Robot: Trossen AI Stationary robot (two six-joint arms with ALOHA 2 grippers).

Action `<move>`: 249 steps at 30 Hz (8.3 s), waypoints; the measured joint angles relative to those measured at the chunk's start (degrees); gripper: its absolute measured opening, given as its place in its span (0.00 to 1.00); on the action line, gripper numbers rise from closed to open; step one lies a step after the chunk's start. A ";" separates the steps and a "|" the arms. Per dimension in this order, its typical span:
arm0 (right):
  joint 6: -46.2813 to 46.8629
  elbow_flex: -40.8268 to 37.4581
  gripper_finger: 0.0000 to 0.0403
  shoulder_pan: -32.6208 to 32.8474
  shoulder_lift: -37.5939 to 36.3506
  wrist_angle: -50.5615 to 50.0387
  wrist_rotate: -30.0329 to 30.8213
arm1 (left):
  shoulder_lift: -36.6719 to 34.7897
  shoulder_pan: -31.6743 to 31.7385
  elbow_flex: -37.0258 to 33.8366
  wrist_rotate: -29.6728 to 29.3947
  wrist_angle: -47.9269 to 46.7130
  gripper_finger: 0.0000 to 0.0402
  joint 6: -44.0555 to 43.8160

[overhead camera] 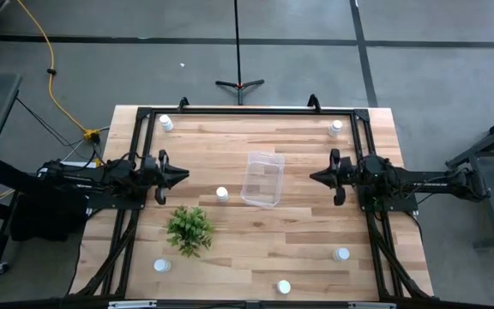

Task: Pick and place pill bottles into a basket
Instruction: Put the white medicine bottle into the transparent bin

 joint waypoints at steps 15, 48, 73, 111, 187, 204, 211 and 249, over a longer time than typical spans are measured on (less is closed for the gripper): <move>21.13 -0.02 0.00 -0.01 0.04 1.36 21.27 | 0.00 0.00 0.00 -6.18 4.87 0.20 -22.56; 6.32 30.72 0.55 0.00 14.89 -20.81 34.33 | 17.63 0.00 21.19 -19.82 13.49 0.62 -4.90; 16.43 53.44 0.55 -9.51 38.49 -37.43 33.16 | 21.98 0.00 26.03 -22.32 17.12 0.62 7.14; 22.40 68.20 0.55 -32.83 54.35 -71.69 26.69 | 22.38 0.00 26.03 -23.07 12.92 0.62 7.91; 7.82 68.02 0.74 -50.36 84.13 -73.37 20.24 | 22.36 0.00 26.03 -23.05 11.00 0.62 7.95; 7.33 68.04 0.74 -50.62 84.13 -73.60 19.15 | 22.36 0.01 26.02 -23.05 11.00 0.62 7.95; 7.33 68.04 0.74 -50.64 84.13 -73.58 19.15 | 22.36 0.01 26.03 -23.05 11.00 0.62 7.95; 7.33 68.13 0.42 -50.63 84.04 -73.87 18.70 | 22.38 0.00 26.01 -22.98 9.73 0.62 7.91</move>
